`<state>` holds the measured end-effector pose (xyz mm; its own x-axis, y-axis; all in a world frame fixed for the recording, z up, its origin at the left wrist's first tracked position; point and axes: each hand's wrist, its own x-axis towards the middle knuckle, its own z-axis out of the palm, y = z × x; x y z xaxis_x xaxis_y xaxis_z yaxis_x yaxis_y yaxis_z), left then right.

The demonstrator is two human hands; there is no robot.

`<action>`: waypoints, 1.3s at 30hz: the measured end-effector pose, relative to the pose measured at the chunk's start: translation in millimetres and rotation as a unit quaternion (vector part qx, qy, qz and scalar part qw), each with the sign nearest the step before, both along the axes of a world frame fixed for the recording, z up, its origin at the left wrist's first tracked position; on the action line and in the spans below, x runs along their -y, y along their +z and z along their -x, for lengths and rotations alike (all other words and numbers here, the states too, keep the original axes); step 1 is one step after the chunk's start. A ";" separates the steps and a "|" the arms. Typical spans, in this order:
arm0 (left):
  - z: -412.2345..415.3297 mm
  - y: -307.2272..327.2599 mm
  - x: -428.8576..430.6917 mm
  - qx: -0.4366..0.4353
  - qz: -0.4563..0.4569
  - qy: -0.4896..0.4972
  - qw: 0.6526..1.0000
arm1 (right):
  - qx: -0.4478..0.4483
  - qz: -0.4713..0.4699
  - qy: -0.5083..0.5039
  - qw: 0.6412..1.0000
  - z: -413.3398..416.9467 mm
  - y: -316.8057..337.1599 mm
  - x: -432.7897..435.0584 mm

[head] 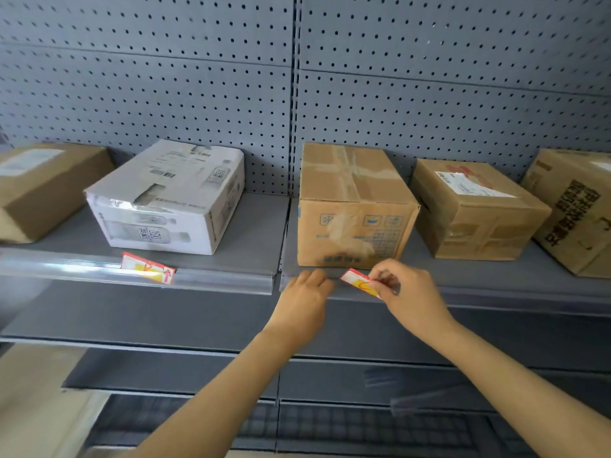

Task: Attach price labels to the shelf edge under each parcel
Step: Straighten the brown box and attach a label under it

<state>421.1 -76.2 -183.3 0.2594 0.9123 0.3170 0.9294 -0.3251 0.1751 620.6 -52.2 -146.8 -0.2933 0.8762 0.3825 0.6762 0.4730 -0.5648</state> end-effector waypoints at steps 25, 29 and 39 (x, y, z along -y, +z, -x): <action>7.5 -0.7 5.7 0.129 -0.032 -0.036 0.990 | 0.057 -0.039 0.022 0.997 28.1 -13.4 -20.9; 11.1 -3.0 7.7 0.134 -0.037 -0.024 0.990 | 0.089 -0.045 0.028 0.995 29.6 -16.6 -18.5; 7.0 3.7 2.7 0.116 -0.045 -0.043 0.991 | 0.130 -0.076 0.000 0.989 17.0 -7.5 -15.6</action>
